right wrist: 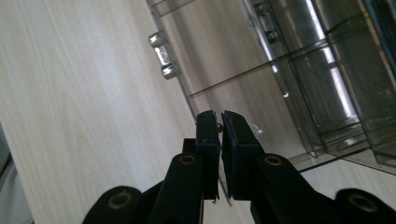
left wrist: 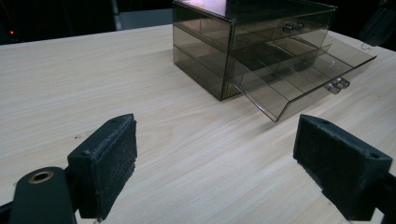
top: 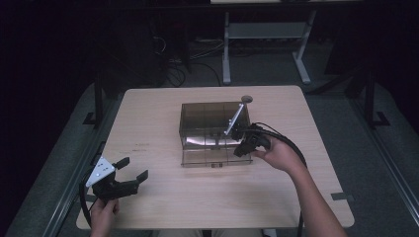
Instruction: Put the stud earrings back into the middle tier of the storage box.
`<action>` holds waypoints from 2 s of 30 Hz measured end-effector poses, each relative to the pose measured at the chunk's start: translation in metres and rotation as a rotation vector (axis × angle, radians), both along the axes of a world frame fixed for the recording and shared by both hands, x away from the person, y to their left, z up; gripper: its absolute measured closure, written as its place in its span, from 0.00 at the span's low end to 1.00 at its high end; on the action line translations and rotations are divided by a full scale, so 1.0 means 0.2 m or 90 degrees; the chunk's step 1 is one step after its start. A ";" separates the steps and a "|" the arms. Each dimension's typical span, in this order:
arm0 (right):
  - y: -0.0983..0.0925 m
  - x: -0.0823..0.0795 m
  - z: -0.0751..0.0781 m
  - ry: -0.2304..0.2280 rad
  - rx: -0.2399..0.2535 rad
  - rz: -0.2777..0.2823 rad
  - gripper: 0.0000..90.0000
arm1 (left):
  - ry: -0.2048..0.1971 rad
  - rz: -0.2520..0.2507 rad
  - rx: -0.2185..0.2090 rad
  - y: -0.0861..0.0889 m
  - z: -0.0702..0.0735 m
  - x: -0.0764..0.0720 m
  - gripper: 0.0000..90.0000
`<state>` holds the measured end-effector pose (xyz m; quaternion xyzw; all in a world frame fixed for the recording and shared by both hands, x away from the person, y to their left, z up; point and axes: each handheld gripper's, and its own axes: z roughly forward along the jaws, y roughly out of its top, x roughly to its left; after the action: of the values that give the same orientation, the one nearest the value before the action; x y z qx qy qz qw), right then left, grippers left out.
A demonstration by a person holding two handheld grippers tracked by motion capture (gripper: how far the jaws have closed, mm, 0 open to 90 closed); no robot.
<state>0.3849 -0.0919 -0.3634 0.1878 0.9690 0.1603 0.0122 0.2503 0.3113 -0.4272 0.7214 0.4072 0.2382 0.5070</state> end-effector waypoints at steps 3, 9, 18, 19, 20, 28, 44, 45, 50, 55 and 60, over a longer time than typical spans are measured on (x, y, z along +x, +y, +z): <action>-0.01 0.03 -0.01 0.002 -0.003 -0.008 0.94 | 0.000 -0.001 -0.001 0.00 0.00 0.00 0.14; -0.01 0.08 -0.02 0.006 -0.002 -0.017 0.94 | 0.001 -0.005 0.001 0.00 0.00 0.00 0.14; 0.02 0.13 -0.07 0.018 -0.015 -0.025 0.94 | -0.001 -0.003 -0.002 0.01 0.00 0.00 0.14; 0.02 0.13 -0.07 0.020 -0.017 -0.024 0.94 | -0.001 -0.003 -0.002 0.01 0.00 0.00 0.14; 0.03 0.14 -0.08 0.021 -0.020 -0.024 0.94 | 0.000 -0.003 -0.002 0.00 0.00 0.00 0.14; 0.06 0.17 -0.16 0.037 -0.051 -0.023 0.94 | 0.000 -0.002 -0.003 0.00 0.00 0.00 0.14; 0.09 0.18 -0.20 0.047 -0.052 -0.020 0.94 | -0.001 -0.002 -0.001 0.01 0.00 -0.01 0.14; 0.09 0.18 -0.21 0.047 -0.053 -0.019 0.94 | -0.001 -0.002 -0.001 0.01 0.00 -0.01 0.14; 0.09 0.18 -0.20 0.047 -0.050 -0.019 0.94 | -0.001 -0.003 0.001 0.01 0.00 -0.01 0.14; 0.09 0.18 -0.19 0.046 -0.044 -0.020 0.91 | 0.000 -0.001 -0.001 0.01 0.00 -0.01 0.14; 0.09 0.17 -0.17 0.044 -0.035 -0.020 0.87 | 0.000 0.000 -0.003 0.01 0.00 -0.01 0.14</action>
<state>0.4187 -0.0744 -0.3983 0.2081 0.9698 0.1267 -0.0135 0.2482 0.3136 -0.4271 0.7203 0.4074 0.2376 0.5086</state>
